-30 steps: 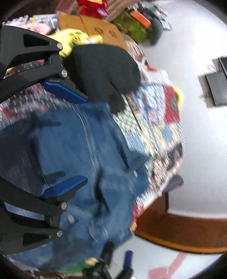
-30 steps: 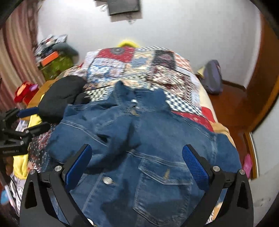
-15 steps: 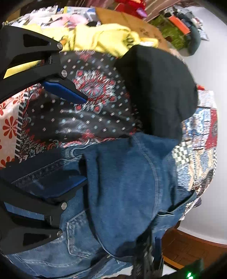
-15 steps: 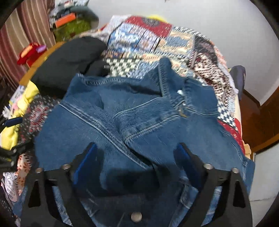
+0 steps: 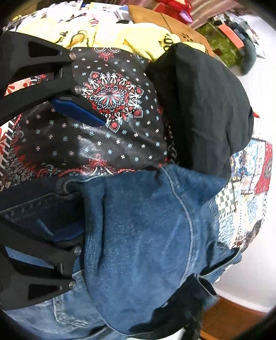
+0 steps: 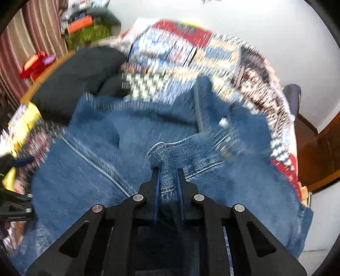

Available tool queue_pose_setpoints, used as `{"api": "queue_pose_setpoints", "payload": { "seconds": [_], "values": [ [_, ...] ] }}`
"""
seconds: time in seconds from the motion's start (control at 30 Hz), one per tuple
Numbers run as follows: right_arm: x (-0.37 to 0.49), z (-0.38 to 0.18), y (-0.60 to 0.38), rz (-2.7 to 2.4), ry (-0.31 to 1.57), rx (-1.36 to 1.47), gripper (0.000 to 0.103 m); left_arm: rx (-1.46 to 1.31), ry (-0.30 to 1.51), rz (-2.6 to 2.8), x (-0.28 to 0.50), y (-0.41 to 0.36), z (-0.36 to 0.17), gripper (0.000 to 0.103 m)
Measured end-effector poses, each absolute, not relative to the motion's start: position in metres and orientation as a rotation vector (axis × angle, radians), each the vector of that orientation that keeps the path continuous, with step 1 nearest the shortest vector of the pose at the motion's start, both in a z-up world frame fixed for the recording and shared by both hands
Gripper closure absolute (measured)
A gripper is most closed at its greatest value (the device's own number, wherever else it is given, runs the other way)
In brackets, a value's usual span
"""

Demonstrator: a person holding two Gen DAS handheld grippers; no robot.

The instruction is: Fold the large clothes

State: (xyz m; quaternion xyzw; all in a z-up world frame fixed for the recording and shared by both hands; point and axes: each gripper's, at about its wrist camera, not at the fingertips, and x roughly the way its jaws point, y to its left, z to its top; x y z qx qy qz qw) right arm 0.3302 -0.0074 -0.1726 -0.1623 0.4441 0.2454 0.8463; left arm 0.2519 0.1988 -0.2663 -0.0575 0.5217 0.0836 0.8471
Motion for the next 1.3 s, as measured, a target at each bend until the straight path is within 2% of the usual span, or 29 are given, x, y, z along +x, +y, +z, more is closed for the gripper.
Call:
{"api": "queue_pose_setpoints", "payload": {
  "seconds": [0.33,0.43,0.57,1.03,1.3],
  "values": [
    [0.337,-0.044,-0.092,0.460,0.667,-0.142,0.091,-0.075,1.045,0.197,0.248,0.184,-0.239,0.019],
    [0.333,-0.032,-0.114,0.442,0.629,-0.108,0.091,-0.062,1.034,0.195,0.251,0.174,-0.236,0.019],
    [0.332,-0.052,-0.139,0.415,0.664,-0.073,0.091,-0.027,1.046,0.205,0.254,0.159,-0.241,0.019],
    [0.314,-0.205,-0.230,0.305,1.035,0.111,0.091,0.002,1.101,0.215,0.244,0.157,-0.259,0.019],
    [0.301,-0.230,-0.250,0.274,1.078,0.183,0.091,0.027,1.051,0.129,0.233,0.143,-0.232,0.019]
  ]
}}
